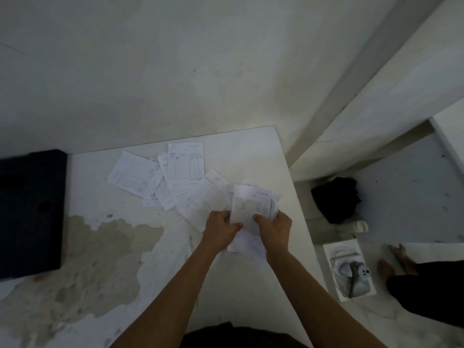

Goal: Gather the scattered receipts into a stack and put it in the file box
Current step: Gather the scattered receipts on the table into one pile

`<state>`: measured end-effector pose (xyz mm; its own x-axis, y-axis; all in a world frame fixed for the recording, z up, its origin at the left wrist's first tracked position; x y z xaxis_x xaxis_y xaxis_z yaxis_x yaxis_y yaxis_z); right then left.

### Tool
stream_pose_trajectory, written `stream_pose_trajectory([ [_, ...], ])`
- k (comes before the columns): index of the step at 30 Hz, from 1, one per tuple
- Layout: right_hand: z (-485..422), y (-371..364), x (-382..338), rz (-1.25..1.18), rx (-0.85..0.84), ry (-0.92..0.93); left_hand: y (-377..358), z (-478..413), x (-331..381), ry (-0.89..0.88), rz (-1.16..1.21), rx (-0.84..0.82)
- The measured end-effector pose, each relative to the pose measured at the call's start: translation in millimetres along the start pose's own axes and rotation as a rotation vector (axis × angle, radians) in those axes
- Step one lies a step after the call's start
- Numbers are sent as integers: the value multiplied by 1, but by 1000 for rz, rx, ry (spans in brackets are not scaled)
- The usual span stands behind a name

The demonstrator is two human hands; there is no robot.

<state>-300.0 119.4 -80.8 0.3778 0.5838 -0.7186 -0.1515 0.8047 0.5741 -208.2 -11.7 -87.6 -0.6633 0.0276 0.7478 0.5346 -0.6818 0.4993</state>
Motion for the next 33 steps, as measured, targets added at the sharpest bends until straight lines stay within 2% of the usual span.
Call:
stream_pose_trajectory([
  [2,-1,4,1,178,77,-5,0,1,2,-71,-191,120],
  [4,-1,8,2,248,116,6,-2,4,2,-97,-249,168],
  [9,0,8,12,213,84,104,-12,10,-3,-105,-120,111],
  [12,-1,8,11,170,40,142,-14,11,1,-53,-3,112],
  [14,-3,7,11,261,28,171,-15,11,2,-27,9,128],
  [17,-5,11,11,400,96,184,-16,15,4,-24,49,139],
  [24,-4,2,12,141,37,84,-15,18,4,-46,77,96],
  [27,-8,1,14,105,12,56,-14,15,2,-44,76,67],
  [30,-10,0,21,39,-12,-50,-11,9,-2,-24,71,42],
  [33,-7,5,23,-59,-57,-118,18,-4,-3,-115,16,204],
])
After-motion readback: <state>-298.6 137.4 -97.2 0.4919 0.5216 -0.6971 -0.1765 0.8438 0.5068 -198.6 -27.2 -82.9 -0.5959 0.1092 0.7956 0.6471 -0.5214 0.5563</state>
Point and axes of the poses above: each hand's wrist, its own z-axis away from the middle knuckle, its own y-axis out of the back of the hand, x = y × z, the point moved 5 cm from there along -z, towards the middle knuckle, and after that the axes turned 14 degrees about x, right-handed, at the moved point
